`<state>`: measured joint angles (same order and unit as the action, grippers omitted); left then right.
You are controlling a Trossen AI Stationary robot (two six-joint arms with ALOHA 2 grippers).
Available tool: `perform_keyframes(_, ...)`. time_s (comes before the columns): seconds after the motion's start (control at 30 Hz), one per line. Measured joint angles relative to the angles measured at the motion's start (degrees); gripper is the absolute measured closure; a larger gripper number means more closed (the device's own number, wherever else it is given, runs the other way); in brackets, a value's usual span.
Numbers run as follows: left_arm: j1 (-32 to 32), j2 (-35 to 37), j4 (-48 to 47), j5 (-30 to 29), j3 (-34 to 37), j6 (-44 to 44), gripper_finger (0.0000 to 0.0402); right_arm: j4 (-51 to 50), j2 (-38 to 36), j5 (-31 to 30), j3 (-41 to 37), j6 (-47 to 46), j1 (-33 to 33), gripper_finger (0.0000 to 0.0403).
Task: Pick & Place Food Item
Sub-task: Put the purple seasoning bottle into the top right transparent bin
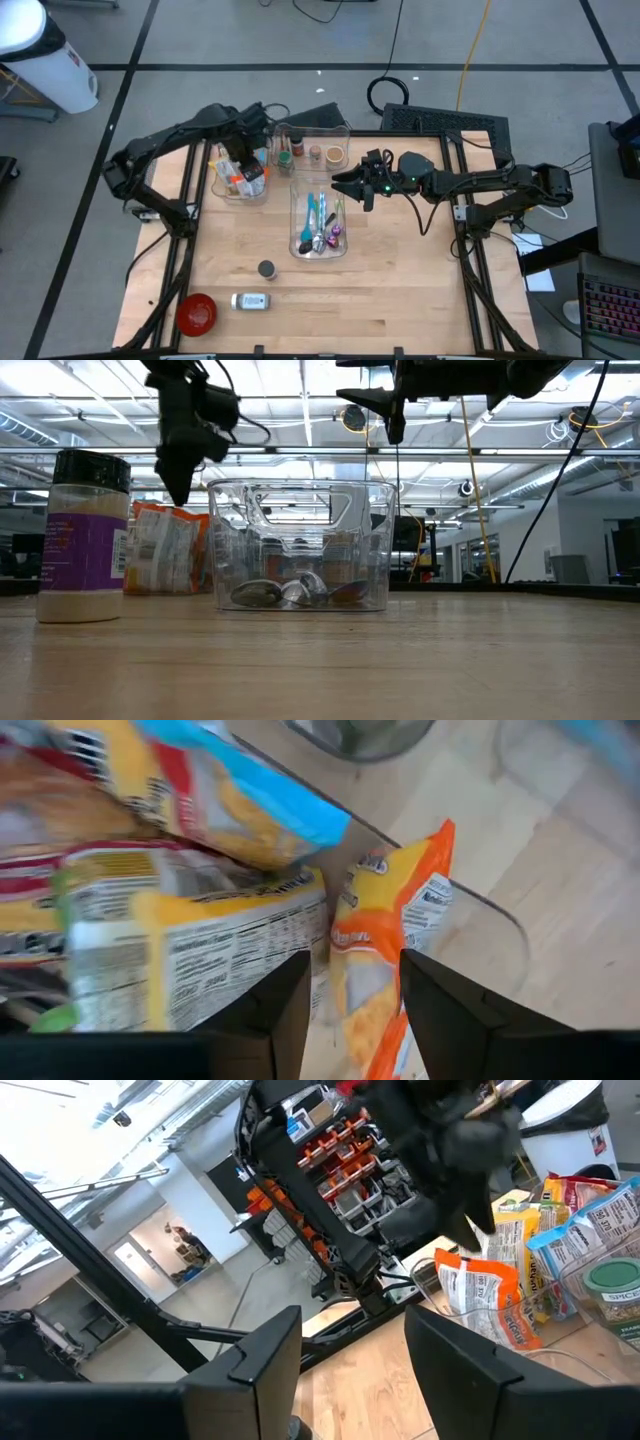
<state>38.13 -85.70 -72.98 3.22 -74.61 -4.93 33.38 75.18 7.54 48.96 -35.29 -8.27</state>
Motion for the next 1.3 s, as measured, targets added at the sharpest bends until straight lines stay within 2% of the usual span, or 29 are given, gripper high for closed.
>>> perform_keyframes(0.1,0.9,4.5,0.2,2.8,0.0,-0.2,0.0238,0.0,0.0,0.0,0.0,0.0,0.0,0.0228)
perform_keyframes(0.27,1.8,14.4,2.8,11.0,0.0,-0.2,0.0238,0.0,0.0,0.0,0.0,0.0,0.0,0.0231)
perform_keyframes(0.53,0.5,32.5,19.1,20.7,0.0,8.0,0.0238,0.0,0.0,0.0,0.0,0.0,0.0,0.0228)
perform_keyframes(0.77,-3.8,43.5,26.2,21.4,-0.1,15.5,0.0238,0.0,0.0,0.0,0.0,0.0,0.0,0.0229)
perform_keyframes(1.1,-10.2,50.0,25.2,20.9,0.3,20.7,0.0238,0.0,0.0,0.0,0.0,0.0,0.0,0.0232)
perform_keyframes(1.2,-10.9,52.7,26.7,20.8,4.3,21.5,0.0238,0.0,0.0,0.0,0.0,0.0,0.0,0.0233)
perform_keyframes(1.3,-10.9,56.2,32.2,20.6,11.7,24.9,0.0238,0.0,0.0,0.0,0.0,0.0,0.0,0.0233)
